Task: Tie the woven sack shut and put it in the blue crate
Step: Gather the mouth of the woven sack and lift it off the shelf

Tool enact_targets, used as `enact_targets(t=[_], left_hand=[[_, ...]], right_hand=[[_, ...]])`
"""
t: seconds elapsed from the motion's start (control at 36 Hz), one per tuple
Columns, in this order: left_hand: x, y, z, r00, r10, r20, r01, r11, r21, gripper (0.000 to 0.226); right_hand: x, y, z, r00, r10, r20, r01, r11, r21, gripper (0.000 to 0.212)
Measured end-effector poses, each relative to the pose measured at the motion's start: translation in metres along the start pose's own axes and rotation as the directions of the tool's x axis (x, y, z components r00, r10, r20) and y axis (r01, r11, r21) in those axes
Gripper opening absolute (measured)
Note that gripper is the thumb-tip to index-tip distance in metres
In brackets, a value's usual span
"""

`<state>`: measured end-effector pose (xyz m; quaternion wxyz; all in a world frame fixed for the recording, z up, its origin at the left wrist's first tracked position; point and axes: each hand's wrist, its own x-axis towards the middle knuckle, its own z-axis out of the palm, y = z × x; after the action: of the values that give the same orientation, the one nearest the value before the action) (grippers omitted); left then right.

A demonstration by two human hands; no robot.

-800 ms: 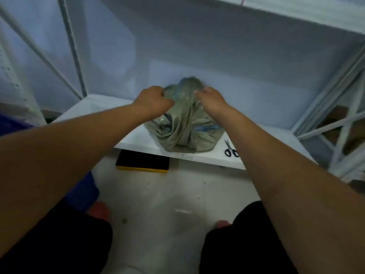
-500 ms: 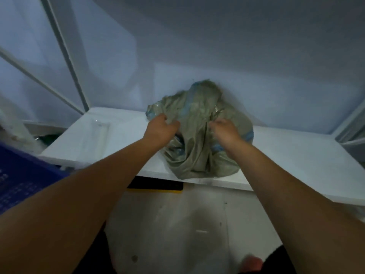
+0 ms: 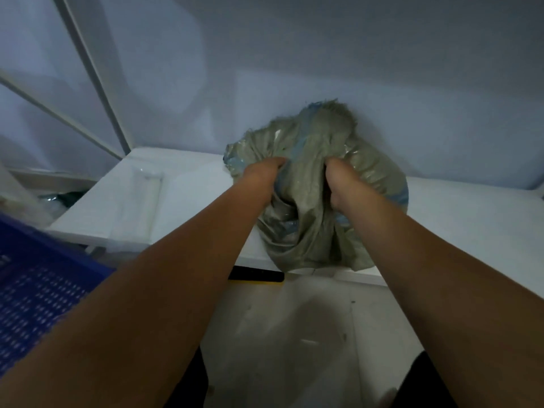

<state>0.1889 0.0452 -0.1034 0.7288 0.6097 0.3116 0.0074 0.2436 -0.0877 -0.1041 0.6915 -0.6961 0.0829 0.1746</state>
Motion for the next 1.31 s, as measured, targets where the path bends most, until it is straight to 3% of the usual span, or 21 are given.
enact_targets(t=[0.14,0.22,0.31,0.42,0.5,0.58,0.64,0.72,0.86,0.89,0.97,1.06,1.17,1.25,1.31], left_hand=[[0.0,0.007,0.009,1.0,0.022,0.011,-0.021,0.997,-0.078,0.079],[-0.013,0.014,0.013,0.984,0.175,-0.024,-0.176,0.984,-0.034,0.05],[-0.023,0.018,0.01,0.961,0.269,-0.064,-0.27,0.963,-0.002,0.019],[-0.041,0.023,-0.001,0.932,0.359,-0.045,-0.362,0.928,-0.089,0.023],[-0.052,0.029,-0.008,0.935,0.355,-0.016,-0.35,0.911,-0.22,0.022],[-0.058,0.034,-0.013,0.958,0.286,0.014,-0.269,0.915,-0.3,0.049],[-0.06,0.035,-0.016,0.97,0.243,0.01,-0.231,0.936,-0.267,0.054],[-0.06,0.037,-0.02,0.974,0.225,-0.021,-0.224,0.954,-0.201,0.04],[-0.056,0.036,-0.03,0.974,0.206,-0.092,-0.222,0.947,-0.233,0.02],[-0.057,0.037,-0.032,0.978,0.188,-0.095,-0.207,0.942,-0.266,0.024],[-0.058,0.037,-0.038,0.982,0.174,-0.076,-0.189,0.888,-0.419,0.068],[-0.057,0.036,-0.04,0.984,0.143,-0.104,-0.176,0.85,-0.496,0.084],[-0.057,0.035,-0.045,0.99,0.115,-0.085,-0.14,0.898,-0.418,0.059],[-0.054,0.033,-0.048,0.978,0.164,-0.127,-0.198,0.919,-0.341,0.031],[-0.051,0.034,-0.053,0.96,0.22,-0.173,-0.266,0.91,-0.317,0.035]], right_hand=[[-0.008,-0.011,0.003,0.996,0.009,0.093,-0.022,0.991,0.134,0.047],[-0.013,-0.018,0.002,0.993,-0.042,0.107,0.021,0.981,0.191,0.042],[-0.018,-0.02,-0.001,0.994,-0.108,0.002,0.106,0.979,0.174,0.033],[-0.025,-0.024,-0.013,0.968,-0.167,-0.188,0.198,0.967,0.159,0.032],[-0.025,-0.023,-0.022,0.954,-0.168,-0.246,0.208,0.967,0.146,0.042],[-0.029,-0.023,-0.027,0.951,-0.164,-0.262,0.196,0.975,0.103,0.038],[-0.035,-0.025,-0.028,0.956,-0.158,-0.247,0.191,0.975,0.115,0.031],[-0.041,-0.03,-0.026,0.97,-0.137,-0.198,0.162,0.98,0.112,0.031],[-0.051,-0.039,-0.02,0.995,-0.087,-0.047,0.095,0.966,0.24,0.035],[-0.054,-0.04,-0.019,0.996,-0.087,-0.008,0.086,0.964,0.252,0.03],[-0.051,-0.038,-0.018,0.995,-0.088,0.048,0.073,0.964,0.255,0.034],[-0.049,-0.037,-0.019,0.997,-0.077,0.017,0.071,0.97,0.231,0.031],[-0.051,-0.036,-0.02,0.994,-0.091,-0.059,0.101,0.975,0.196,0.022],[-0.048,-0.034,-0.026,0.977,-0.146,-0.156,0.182,0.952,0.246,0.046],[-0.046,-0.033,-0.032,0.963,-0.17,-0.208,0.224,0.936,0.271,0.051]])
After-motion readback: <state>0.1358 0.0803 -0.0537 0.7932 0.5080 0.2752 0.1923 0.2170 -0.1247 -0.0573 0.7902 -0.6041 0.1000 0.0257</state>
